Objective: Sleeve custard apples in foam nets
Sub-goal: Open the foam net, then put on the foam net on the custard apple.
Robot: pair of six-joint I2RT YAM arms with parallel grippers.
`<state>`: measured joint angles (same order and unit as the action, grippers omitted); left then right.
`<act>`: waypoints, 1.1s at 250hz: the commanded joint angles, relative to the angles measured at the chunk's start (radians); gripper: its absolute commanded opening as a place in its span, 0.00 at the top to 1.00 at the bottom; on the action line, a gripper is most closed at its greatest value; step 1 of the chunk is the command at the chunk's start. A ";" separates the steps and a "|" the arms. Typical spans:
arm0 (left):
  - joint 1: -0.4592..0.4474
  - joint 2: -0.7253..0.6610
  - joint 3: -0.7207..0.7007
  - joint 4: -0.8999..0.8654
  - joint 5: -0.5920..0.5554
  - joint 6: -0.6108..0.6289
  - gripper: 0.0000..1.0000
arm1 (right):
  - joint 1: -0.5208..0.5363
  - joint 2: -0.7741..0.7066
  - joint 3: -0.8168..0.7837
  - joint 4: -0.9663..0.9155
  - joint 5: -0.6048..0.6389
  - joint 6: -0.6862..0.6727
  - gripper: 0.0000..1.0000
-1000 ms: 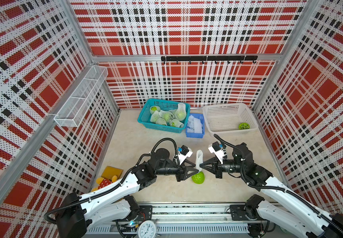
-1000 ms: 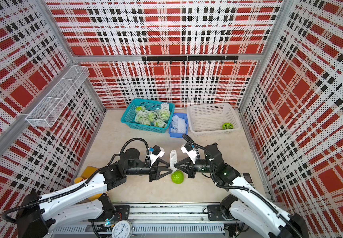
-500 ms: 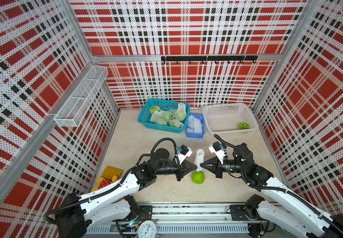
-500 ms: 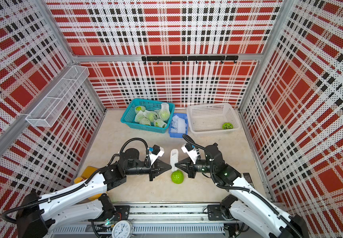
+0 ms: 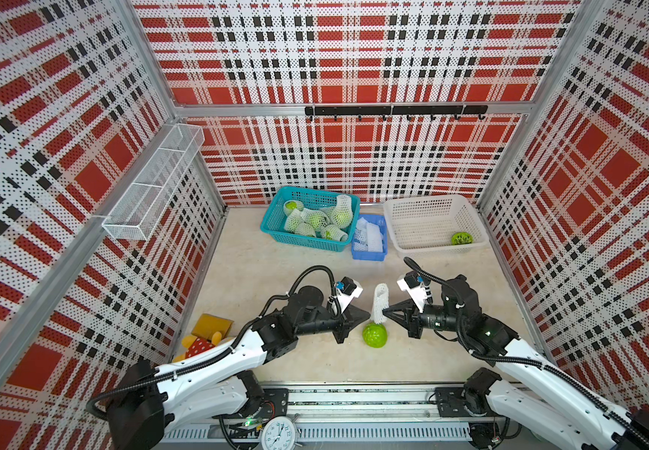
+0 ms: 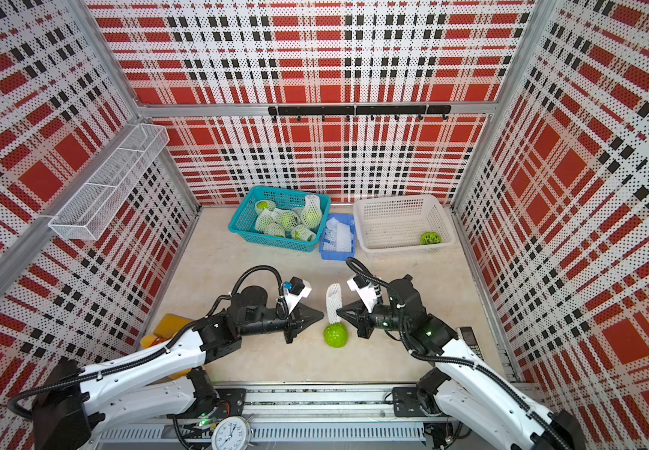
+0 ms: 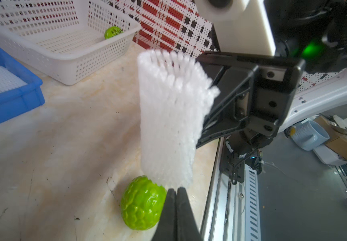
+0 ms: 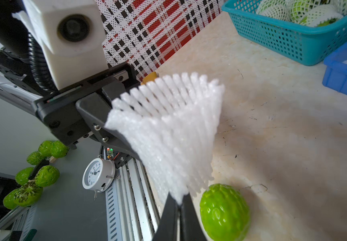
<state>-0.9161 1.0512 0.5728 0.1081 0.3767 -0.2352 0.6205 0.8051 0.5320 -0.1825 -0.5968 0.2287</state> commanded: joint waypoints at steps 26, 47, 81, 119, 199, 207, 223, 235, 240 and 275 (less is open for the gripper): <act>-0.011 0.052 -0.045 0.115 -0.010 -0.010 0.79 | 0.002 0.012 -0.044 0.041 0.006 -0.033 1.00; -0.011 0.051 -0.056 0.121 -0.005 0.000 0.65 | 0.002 0.017 -0.062 0.041 0.008 -0.044 1.00; -0.007 0.048 -0.077 0.126 -0.010 0.011 0.51 | 0.006 0.048 -0.094 0.113 0.016 -0.031 1.00; 0.018 0.055 -0.107 0.182 0.008 -0.008 0.47 | 0.016 0.097 -0.109 0.230 -0.075 0.009 1.00; 0.069 -0.079 -0.154 0.246 0.120 -0.045 0.32 | 0.016 0.012 -0.072 0.180 -0.215 -0.008 1.00; 0.070 -0.096 -0.156 0.247 0.130 -0.046 0.30 | 0.016 0.013 -0.067 0.177 -0.232 -0.005 1.00; 0.077 -0.128 -0.159 0.247 0.153 -0.044 0.27 | 0.015 0.018 -0.057 0.178 -0.267 0.008 1.00; 0.077 -0.144 -0.159 0.246 0.165 -0.041 0.27 | 0.016 0.028 -0.050 0.182 -0.286 0.017 1.00; 0.079 -0.146 -0.156 0.243 0.169 -0.040 0.27 | 0.016 0.030 -0.046 0.181 -0.292 0.021 1.00; 0.082 -0.109 -0.134 0.249 0.217 -0.035 0.31 | 0.016 0.037 -0.015 0.153 -0.308 0.019 1.00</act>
<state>-0.8421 0.9150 0.4252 0.3336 0.5289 -0.2657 0.6334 0.8364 0.4664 -0.0338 -0.8505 0.2512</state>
